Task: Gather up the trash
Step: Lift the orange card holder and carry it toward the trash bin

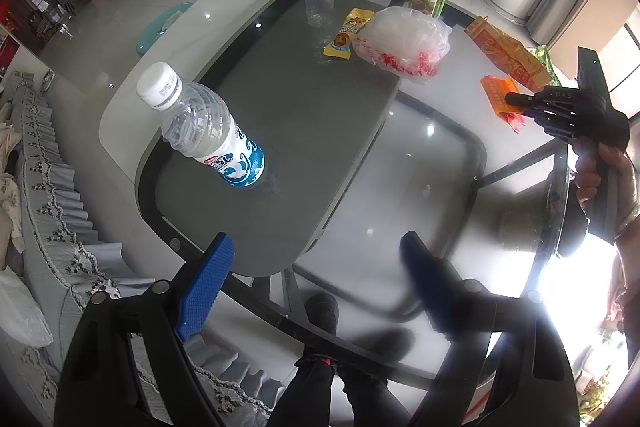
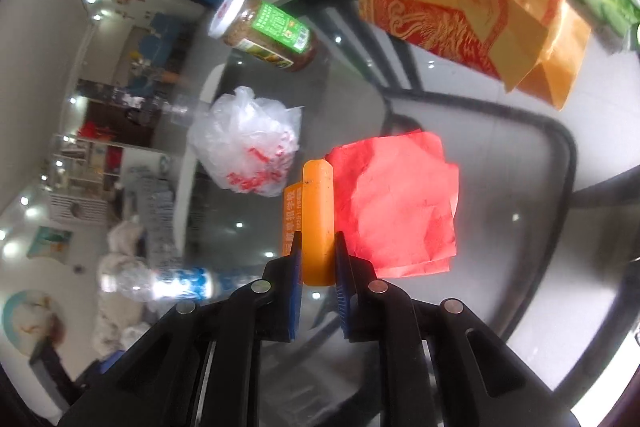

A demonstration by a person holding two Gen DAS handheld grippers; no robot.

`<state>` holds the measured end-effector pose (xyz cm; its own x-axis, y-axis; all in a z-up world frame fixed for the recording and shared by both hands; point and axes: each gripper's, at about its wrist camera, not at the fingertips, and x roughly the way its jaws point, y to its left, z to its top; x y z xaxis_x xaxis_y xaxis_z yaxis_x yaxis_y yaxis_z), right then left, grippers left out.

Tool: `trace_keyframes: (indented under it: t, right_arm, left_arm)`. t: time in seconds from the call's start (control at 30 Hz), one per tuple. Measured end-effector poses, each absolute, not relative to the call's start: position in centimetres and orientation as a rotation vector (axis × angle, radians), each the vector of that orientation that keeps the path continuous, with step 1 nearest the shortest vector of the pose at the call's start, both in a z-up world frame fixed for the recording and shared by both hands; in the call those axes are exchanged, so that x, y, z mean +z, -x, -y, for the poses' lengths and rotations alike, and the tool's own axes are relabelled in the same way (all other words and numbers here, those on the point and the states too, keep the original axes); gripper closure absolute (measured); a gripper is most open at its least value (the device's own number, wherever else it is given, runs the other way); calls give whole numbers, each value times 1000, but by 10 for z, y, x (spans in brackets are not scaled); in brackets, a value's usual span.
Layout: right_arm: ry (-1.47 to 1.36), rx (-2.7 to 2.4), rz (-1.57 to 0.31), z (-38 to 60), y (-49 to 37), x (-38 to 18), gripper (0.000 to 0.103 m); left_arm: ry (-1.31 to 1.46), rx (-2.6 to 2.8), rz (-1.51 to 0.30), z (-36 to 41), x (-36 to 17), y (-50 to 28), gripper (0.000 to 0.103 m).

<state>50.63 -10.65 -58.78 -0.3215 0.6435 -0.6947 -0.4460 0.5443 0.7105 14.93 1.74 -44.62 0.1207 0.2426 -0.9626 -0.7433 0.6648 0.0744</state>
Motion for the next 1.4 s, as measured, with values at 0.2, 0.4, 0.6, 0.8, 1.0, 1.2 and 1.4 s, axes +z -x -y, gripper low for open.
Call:
trace_keyframes:
  t: [0.2, 0.4, 0.6, 0.8, 1.0, 1.2, 1.4]
  right_arm:
    - [-33, 1073, -1477, 96, -495, -569, 89]
    - [27, 1058, -1451, 102, -494, -561, 89]
    - [140, 1074, -1382, 97, -478, -549, 89]
    - [272, 1016, -1306, 94, -466, -538, 89]
    - [374, 898, -1249, 92, -460, -536, 89]
    - [432, 871, -1202, 85, -447, -534, 89]
    - [442, 835, -1176, 85, -442, -526, 89]
  left_arm:
    - [486, 763, -1248, -16, -444, -151, 20]
    - [487, 758, -1246, -14, -444, -150, 20]
    - [486, 755, -1246, -12, -444, -150, 20]
    - [478, 750, -1239, -11, -440, -152, 20]
    - [470, 733, -1237, -7, -438, -155, 20]
    - [459, 727, -1234, -5, -435, -157, 20]
    - [453, 721, -1229, -5, -433, -160, 20]
